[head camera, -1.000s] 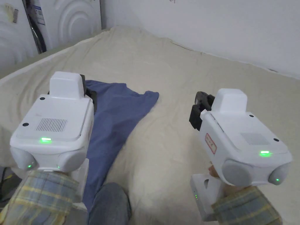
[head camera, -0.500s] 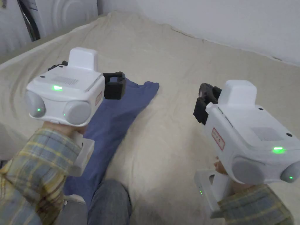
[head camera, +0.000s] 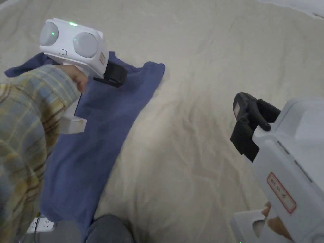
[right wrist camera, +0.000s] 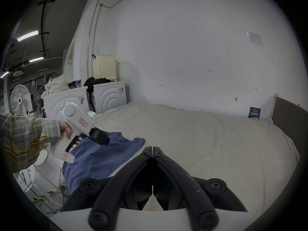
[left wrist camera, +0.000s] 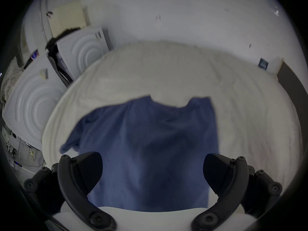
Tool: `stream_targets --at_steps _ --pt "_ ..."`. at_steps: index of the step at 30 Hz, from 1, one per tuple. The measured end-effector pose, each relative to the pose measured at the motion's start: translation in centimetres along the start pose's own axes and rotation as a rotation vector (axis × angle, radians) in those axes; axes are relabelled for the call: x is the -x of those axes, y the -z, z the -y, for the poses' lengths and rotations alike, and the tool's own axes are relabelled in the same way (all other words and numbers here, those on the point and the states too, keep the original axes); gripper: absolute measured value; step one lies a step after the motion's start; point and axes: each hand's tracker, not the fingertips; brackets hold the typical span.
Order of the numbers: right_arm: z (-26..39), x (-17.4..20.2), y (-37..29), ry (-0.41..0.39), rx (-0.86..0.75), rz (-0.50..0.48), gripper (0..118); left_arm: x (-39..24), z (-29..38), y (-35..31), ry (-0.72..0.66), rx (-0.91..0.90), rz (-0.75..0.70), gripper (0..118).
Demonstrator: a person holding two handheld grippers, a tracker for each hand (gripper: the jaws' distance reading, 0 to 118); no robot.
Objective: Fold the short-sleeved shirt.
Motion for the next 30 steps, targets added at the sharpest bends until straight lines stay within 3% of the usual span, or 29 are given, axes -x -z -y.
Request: stream_targets --at_steps 1,3,4,5,6,7,8,10,11,18,22,26,30 --pt "0.3 -0.3 0.4 0.003 0.011 0.003 1 0.1 -0.8 2.6 -0.022 0.018 0.017 118" --pt "0.8 -0.9 1.1 0.005 0.028 0.011 1 0.2 -0.1 1.1 -0.057 0.053 0.036 118" --pt "1.1 -1.2 1.4 0.001 0.038 0.015 1 -0.6 -1.1 6.6 -0.069 0.064 0.033 107" --pt "1.3 -1.5 1.6 -0.005 0.046 0.019 1 -0.9 -1.5 8.7 -0.066 0.083 0.037 83" --pt "1.5 -1.7 1.8 -0.006 0.053 0.026 1 -1.2 -1.5 8.8 -0.065 0.102 0.025 51" --pt "1.7 -1.9 1.9 -0.002 0.056 0.030 1 -1.3 -1.2 8.7 -0.067 0.113 0.011 30" --pt "1.8 -2.1 1.9 0.006 0.059 0.030 1 -1.0 -1.6 10.3 -0.101 0.097 0.022 21" --pt "1.8 -2.3 1.6 0.016 0.059 0.033 1 -1.1 -1.3 9.8 -0.180 0.076 0.065 18" --pt "1.7 -2.2 1.3 0.016 0.057 0.037 1 -1.1 -1.0 9.5 -0.166 0.070 0.044 12" --pt "0.2 -2.3 -2.3 -0.001 0.010 0.054 1 1.0 0.5 4.4 -0.265 -0.147 0.025 10" --pt "-0.8 -2.2 -5.5 0.010 -0.036 0.063 1 3.2 2.0 -3.5 -0.331 -0.312 0.018 10" --pt "-1.5 -2.3 -8.9 0.006 -0.081 0.075 1 3.5 2.3 -11.0 -0.276 -0.428 0.005 10" --pt "-2.5 -2.4 -12.5 0.005 -0.134 0.097 1 3.1 1.1 -20.0 -0.304 -0.602 0.082 10"
